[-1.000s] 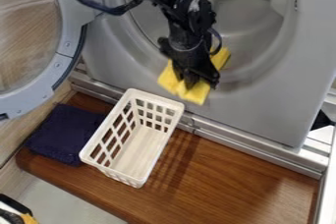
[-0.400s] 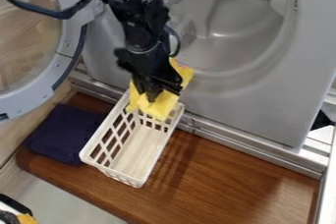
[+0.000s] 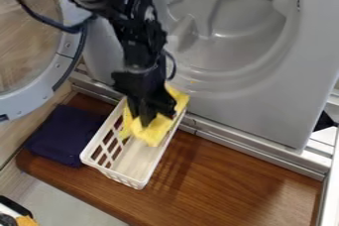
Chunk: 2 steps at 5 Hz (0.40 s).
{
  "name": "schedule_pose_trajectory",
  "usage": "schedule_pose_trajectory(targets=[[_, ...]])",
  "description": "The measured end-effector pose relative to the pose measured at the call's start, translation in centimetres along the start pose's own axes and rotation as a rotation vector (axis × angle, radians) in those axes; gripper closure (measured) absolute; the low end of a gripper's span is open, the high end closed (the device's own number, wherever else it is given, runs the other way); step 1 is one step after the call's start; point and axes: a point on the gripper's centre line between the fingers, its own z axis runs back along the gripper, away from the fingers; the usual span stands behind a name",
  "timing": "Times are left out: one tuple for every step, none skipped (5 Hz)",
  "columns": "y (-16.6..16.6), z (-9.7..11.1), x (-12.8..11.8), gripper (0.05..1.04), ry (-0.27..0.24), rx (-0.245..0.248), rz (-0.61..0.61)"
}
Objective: Taking out the yellow cloth out of the washing machine
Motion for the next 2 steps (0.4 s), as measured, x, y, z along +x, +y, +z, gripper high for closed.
schedule_pose_trajectory(targets=[[-0.25,-1.15,-0.35,1.0,0.036,0.028,-0.028],[-0.35,-1.45,-0.64,0.968,0.04,0.049,-0.044]])
